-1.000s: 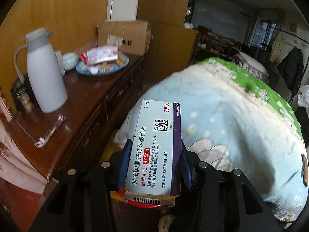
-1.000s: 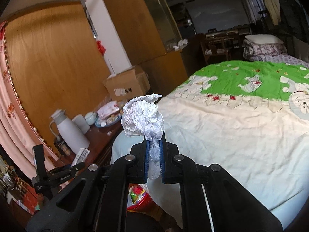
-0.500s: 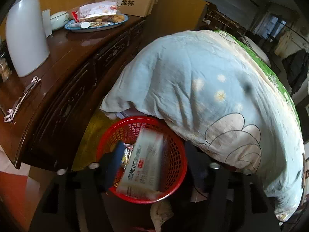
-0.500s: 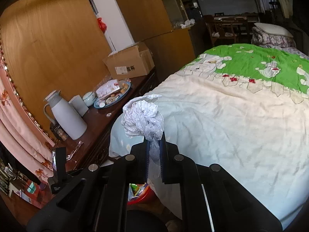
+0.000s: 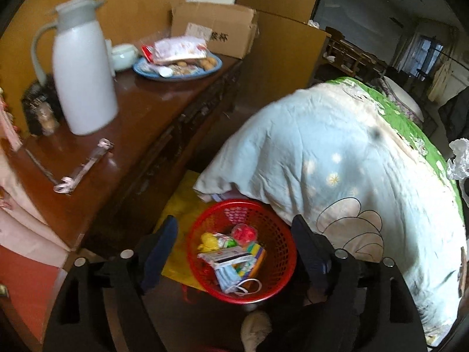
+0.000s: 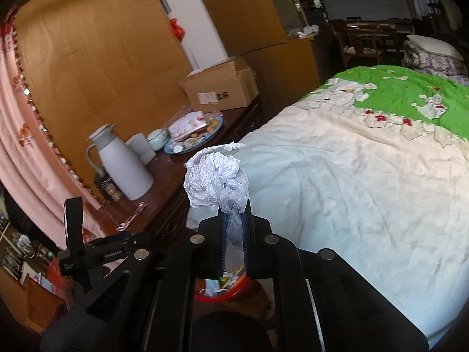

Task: Collect trash
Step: 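Carry medicine box and tissue with both tools over the red basket, then open both tools to drop box and tissue into the red basket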

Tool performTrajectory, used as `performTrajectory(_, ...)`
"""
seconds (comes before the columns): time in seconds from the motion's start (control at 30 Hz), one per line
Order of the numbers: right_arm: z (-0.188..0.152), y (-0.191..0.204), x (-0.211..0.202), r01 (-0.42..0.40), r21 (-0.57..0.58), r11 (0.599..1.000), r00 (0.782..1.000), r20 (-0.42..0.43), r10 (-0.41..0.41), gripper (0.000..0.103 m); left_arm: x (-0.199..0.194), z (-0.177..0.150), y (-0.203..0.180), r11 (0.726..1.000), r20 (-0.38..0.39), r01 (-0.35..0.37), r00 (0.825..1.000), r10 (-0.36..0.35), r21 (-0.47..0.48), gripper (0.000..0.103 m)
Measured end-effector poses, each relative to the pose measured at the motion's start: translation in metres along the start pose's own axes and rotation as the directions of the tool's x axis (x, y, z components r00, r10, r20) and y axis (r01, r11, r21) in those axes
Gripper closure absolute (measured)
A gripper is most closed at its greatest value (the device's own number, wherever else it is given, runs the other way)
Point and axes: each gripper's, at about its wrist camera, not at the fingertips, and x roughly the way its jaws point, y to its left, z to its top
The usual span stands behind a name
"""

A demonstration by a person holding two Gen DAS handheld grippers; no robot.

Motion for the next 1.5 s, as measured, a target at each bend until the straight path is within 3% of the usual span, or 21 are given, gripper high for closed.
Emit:
performTrajectory(0.3,-0.009,0.029,0.020,-0.081,-0.053,0.995,0.994,-0.073,0.077,0.092,-0.023,-0.009,0.015,0.997,0.010,-0.072,0.997,0.072,-0.008,0.019)
performTrajectory(0.7,-0.030,0.064,0.099,-0.117,-0.118,0.986,0.966,-0.244,0.085,0.092,0.008,-0.015,0.052,0.995,-0.031,-0.076,0.997,0.074,-0.063,0.018)
performTrajectory(0.9,-0.045,0.075,0.146,-0.125,-0.138,0.982,0.938,-0.338,0.072,0.092,0.032,-0.023,0.070,0.993,-0.073,-0.093,0.994,0.087,-0.072,0.018)
performTrajectory(1.03,-0.058,0.079,0.179,-0.119,-0.156,0.980,0.909,-0.414,0.045,0.091,0.045,-0.029,0.080,0.992,-0.104,-0.095,0.991,0.086,-0.087,0.018)
performTrajectory(1.13,-0.068,0.081,0.208,-0.096,-0.189,0.977,0.879,-0.477,-0.006,0.084,0.053,-0.031,0.084,0.991,-0.120,-0.099,0.989,0.088,-0.092,0.018)
performTrajectory(1.2,-0.069,0.081,0.216,-0.092,-0.187,0.978,0.870,-0.493,-0.012,0.074,0.055,-0.032,0.084,0.991,-0.123,-0.105,0.988,0.095,-0.085,0.018)
performTrajectory(1.3,-0.061,0.082,0.213,-0.094,-0.184,0.978,0.884,-0.468,-0.003,0.058,0.053,-0.030,0.081,0.991,-0.119,-0.114,0.987,0.106,-0.064,0.018)
performTrajectory(1.5,-0.045,0.086,0.195,-0.114,-0.190,0.975,0.902,-0.431,0.021,0.057,0.040,-0.025,0.072,0.992,-0.095,-0.111,0.990,0.105,-0.054,0.018)
